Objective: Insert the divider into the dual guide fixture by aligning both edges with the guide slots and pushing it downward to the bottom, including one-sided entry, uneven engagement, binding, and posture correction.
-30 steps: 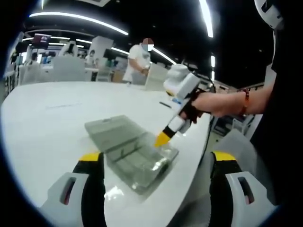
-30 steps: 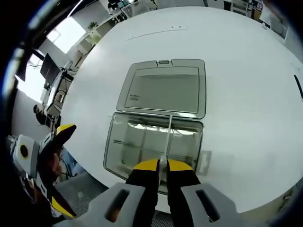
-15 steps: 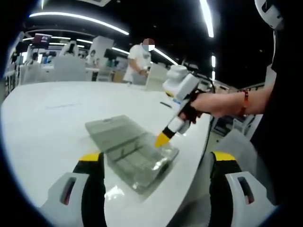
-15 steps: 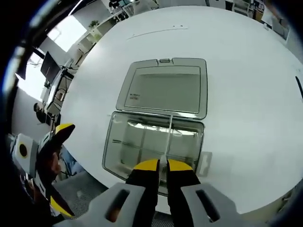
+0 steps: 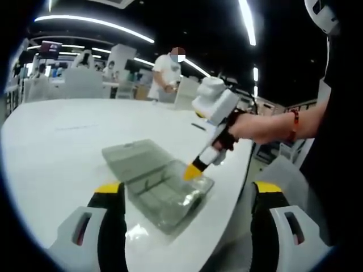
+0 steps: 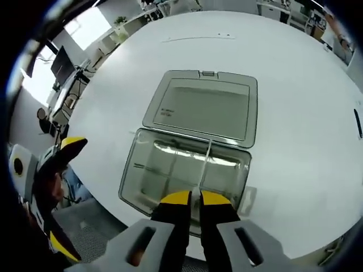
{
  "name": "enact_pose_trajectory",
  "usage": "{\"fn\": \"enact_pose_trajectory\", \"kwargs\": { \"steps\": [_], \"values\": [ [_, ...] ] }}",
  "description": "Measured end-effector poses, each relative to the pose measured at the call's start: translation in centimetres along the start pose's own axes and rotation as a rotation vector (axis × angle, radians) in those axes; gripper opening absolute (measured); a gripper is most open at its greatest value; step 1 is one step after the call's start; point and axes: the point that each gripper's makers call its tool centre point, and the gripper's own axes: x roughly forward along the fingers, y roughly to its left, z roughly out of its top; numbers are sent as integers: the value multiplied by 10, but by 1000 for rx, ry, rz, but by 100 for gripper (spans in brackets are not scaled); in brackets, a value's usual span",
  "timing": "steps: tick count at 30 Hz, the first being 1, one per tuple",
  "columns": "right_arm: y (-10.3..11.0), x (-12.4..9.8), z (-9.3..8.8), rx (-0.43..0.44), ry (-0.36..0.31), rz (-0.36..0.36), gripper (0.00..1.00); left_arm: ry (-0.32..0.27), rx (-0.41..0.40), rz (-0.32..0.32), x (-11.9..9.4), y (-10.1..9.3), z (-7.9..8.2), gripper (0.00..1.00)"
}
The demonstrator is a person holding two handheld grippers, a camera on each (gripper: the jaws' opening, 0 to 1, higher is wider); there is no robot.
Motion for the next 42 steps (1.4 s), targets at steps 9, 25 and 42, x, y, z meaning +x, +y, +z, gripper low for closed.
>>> {"fn": "enact_pose_trajectory", "kwargs": {
  "steps": [9, 25, 42],
  "values": [
    [0, 6, -1, -18, 3, 5, 1, -11, -7, 4, -1, 1, 1, 90],
    [3, 16, -5, -89, -1, 1, 2, -16, -3, 13, -3, -2, 3, 90],
    [11, 18, -11, -410, 16, 52, 11, -28, 3, -4, 0, -6, 7, 90]
  ]
}}
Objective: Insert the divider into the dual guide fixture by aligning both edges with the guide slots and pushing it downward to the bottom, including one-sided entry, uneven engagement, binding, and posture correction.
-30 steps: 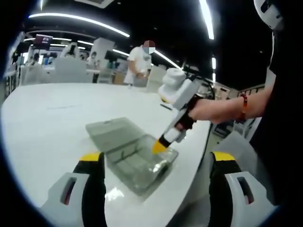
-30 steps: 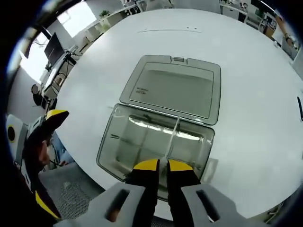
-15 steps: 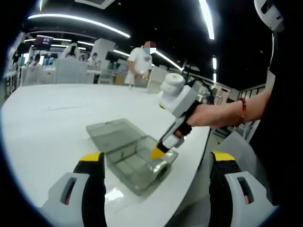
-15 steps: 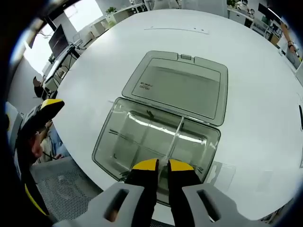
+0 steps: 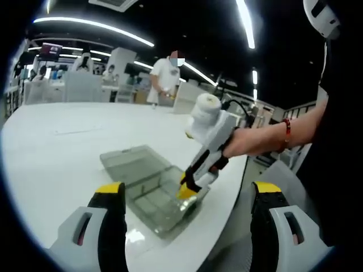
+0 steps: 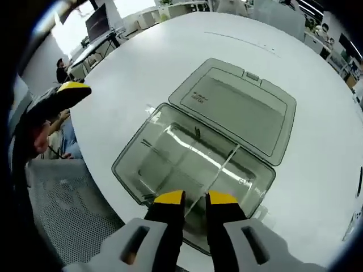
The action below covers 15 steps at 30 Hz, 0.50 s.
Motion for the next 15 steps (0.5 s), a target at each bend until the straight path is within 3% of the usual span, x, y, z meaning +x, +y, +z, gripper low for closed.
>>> {"fn": "enact_pose_trajectory", "kwargs": {
  "steps": [3, 15],
  "values": [
    [0, -1, -1, 28, -13, 7, 11, 1, 8, 0, 0, -2, 2, 90],
    [1, -4, -4, -6, -80, 61, 18, 10, 12, 11, 0, -8, 5, 90]
  ]
}}
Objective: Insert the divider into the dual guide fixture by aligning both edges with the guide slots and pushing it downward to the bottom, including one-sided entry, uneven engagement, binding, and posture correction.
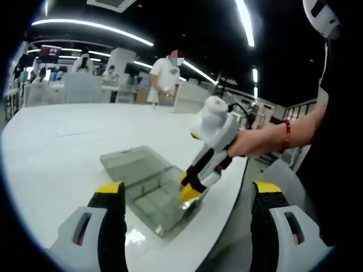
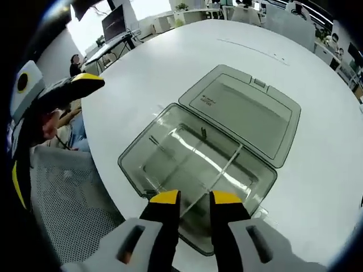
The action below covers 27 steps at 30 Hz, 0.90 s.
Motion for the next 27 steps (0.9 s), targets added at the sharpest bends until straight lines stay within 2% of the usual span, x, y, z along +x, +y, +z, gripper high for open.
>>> {"fn": "enact_pose_trajectory", "kwargs": {
  "steps": [6, 12, 15, 19, 24, 27],
  "values": [
    [-2, -5, 7, -40, -49, -18, 33, 0, 15, 6, 1, 1, 2, 91],
    [-3, -9, 8, -45, -72, -20, 35, -2, 29, 8, 1, -5, 5, 91],
    [-1, -10, 10, -56, -95, -15, 46, 1, 38, 10, 1, -8, 6, 91],
    [1, -14, 13, -77, -119, -17, 50, 6, 45, 8, 3, -14, 6, 91],
    [6, -18, 14, -62, -137, 13, 49, 3, 54, 11, 6, -21, 11, 92],
    [5, -19, 10, -69, -137, 6, 55, 10, 65, 13, 7, -21, 9, 92]
  ]
}}
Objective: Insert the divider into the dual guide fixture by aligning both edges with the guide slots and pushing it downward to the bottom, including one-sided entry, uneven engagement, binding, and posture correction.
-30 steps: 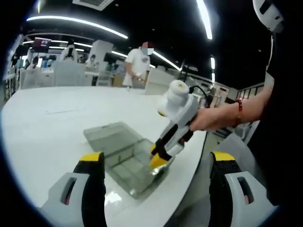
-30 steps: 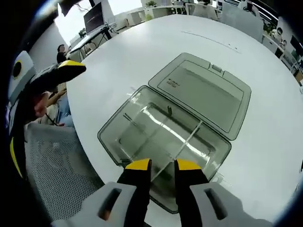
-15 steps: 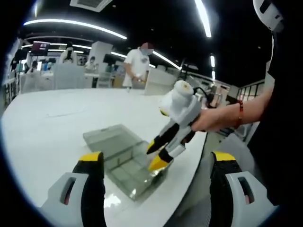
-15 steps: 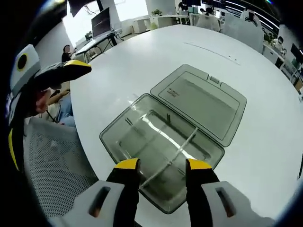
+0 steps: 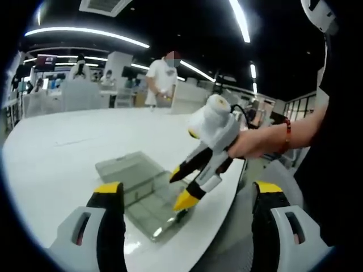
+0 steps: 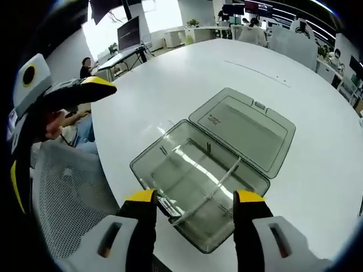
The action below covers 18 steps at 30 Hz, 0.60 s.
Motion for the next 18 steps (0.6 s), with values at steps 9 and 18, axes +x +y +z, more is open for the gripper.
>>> {"fn": "enact_pose_trajectory", "kwargs": {
  "steps": [9, 18],
  "values": [
    [2, -11, 1, -16, -60, -19, 64, 18, 2, 28, -2, -2, -3, 92],
    [0, -19, 4, -32, -113, -22, 70, 32, -14, 113, -4, 8, -6, 93]
  ]
}}
